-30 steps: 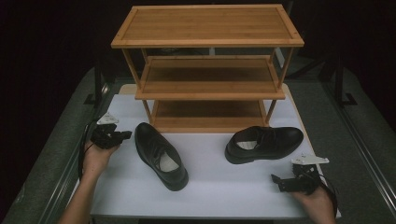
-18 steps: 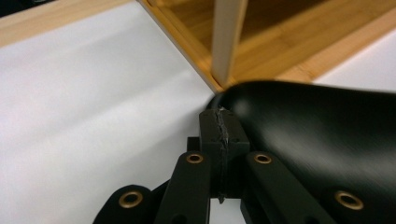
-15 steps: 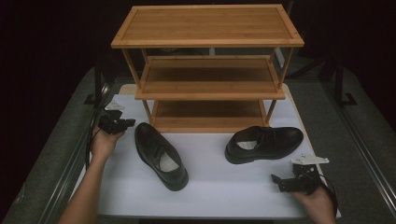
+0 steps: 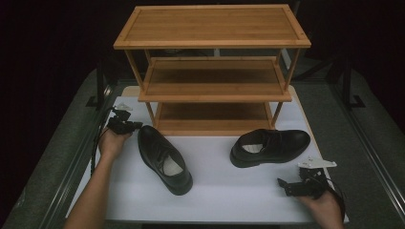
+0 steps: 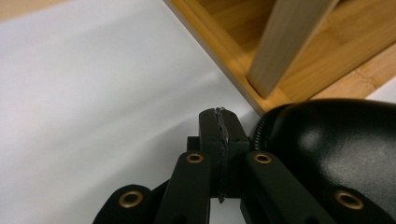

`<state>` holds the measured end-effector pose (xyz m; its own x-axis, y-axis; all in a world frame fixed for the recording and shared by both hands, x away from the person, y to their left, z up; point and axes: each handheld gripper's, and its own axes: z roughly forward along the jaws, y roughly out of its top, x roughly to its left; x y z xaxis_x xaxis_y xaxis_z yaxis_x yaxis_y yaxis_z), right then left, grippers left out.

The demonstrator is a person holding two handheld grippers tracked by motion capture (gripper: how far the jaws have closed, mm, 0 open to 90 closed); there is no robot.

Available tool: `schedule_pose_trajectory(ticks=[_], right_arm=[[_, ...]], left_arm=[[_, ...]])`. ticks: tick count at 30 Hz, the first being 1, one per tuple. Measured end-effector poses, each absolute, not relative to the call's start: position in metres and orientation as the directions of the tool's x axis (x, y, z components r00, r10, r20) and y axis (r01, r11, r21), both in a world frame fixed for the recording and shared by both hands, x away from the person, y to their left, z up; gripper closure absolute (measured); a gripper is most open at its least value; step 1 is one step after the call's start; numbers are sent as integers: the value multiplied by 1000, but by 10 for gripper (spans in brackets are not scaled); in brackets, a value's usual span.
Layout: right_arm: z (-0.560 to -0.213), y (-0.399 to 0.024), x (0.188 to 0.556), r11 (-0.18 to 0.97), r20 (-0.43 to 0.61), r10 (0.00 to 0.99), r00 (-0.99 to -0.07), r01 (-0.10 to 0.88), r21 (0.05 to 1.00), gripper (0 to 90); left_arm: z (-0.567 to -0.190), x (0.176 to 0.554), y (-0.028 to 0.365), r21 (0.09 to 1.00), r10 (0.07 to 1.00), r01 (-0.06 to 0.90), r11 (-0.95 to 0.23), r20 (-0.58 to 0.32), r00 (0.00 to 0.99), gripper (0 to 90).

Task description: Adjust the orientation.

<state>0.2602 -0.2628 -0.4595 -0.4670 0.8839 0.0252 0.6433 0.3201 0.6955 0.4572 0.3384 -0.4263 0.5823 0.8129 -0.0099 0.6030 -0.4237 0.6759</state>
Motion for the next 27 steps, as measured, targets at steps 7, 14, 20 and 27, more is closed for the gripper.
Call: schedule_pose_trajectory(ticks=[7,14,20,27], right_arm=[[-459,-263,260,321,24,884,-467,643,695,16],[-459,-263,260,321,25,884,-467,643,695,16],[-459,-263,260,321,24,884,-467,643,695,16],[-459,-263,260,321,24,884,-467,643,695,16]], left_arm=[[-426,457,338,678,810,598,-428,-5,586,900],[-425,451,328,681,781,577,-451,-12,625,900],[-425,441,316,693,754,549,-467,-11,656,900],[-427,430,298,707,727,526,-473,-24,686,900]])
